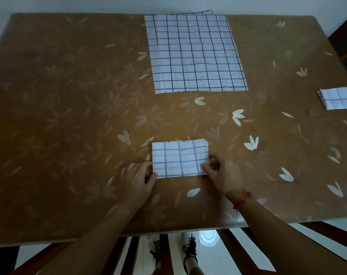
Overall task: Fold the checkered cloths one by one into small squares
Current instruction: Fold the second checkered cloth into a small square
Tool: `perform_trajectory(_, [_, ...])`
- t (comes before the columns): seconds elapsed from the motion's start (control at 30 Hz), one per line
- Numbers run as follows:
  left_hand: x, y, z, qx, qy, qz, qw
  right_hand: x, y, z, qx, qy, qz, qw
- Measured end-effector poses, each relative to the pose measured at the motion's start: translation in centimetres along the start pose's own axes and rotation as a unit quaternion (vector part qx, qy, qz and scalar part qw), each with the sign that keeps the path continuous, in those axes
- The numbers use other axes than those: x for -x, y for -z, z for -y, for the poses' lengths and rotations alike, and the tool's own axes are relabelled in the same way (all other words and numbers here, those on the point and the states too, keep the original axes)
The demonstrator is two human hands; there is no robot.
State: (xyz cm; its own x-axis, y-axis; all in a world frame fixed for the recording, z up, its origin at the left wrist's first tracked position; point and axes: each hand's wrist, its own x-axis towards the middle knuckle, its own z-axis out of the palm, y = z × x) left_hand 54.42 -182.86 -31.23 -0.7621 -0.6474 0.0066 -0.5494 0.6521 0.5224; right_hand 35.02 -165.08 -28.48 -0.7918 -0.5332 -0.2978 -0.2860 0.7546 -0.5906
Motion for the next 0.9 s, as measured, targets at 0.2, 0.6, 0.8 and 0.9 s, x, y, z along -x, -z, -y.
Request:
perform_trajectory(0.2, [-0.4, -0.1, 0.5, -0.077, -0.017, -0.009, 0.997, -0.4, -0.3, 0.0, 0.033, 0.003, -0.011, 0.999])
perform_trajectory(0.6, [-3.4, 1.1, 1.7, -0.201, -0.175, 0.118, 0.957, -1.1, -5.9, 6.1, 0.191, 0.321, -0.012, 0.928])
perform_trajectory(0.8, [-3.6, 0.4, 2.5, -0.209, -0.185, 0.126, 0.952, -2.3, -8.9, 6.3, 0.282, 0.369, 0.043, 0.885])
perform_trajectory(0.9, [-3.6, 0.7, 2.6, -0.218, -0.197, 0.131, 0.947, -2.6, -9.3, 5.8, 0.300, 0.365, 0.053, 0.880])
